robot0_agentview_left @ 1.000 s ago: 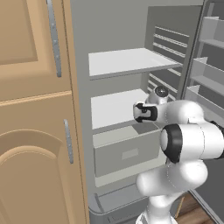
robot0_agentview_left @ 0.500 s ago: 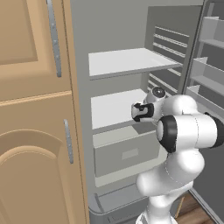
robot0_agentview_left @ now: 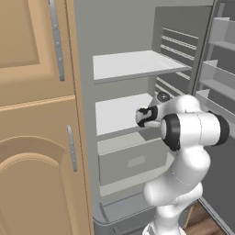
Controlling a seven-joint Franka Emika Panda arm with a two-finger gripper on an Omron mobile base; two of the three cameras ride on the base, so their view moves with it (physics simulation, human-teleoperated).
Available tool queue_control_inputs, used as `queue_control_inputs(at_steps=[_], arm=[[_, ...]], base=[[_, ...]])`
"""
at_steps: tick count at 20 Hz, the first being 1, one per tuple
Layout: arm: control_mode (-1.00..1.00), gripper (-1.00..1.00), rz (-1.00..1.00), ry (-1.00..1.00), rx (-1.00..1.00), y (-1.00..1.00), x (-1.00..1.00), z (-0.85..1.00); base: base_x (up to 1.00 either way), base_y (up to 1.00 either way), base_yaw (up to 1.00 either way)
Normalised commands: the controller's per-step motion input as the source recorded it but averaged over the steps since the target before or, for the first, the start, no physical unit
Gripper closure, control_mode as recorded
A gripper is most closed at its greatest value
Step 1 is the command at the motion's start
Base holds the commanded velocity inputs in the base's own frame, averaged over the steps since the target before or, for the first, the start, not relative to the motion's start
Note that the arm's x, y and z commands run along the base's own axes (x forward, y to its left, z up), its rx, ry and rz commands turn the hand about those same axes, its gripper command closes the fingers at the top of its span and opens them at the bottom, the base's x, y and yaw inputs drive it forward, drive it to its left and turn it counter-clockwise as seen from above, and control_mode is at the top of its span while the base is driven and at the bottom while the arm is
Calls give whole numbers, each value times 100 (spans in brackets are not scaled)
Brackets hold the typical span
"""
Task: Retrieve the apple and pear from the fridge and place them into the bowl on the dining table.
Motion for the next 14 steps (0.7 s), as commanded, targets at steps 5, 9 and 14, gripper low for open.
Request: queue_control_inputs(at_steps=[5,9,14], arm=[[-100,-100,0,0,0,-1,18,-13],[-100,-100,0,0,0,-3,18,-11],[-100,-100,0,0,0,-9,19,-8]], base=[[0,0,0],[0,0,0],[0,0,0]])
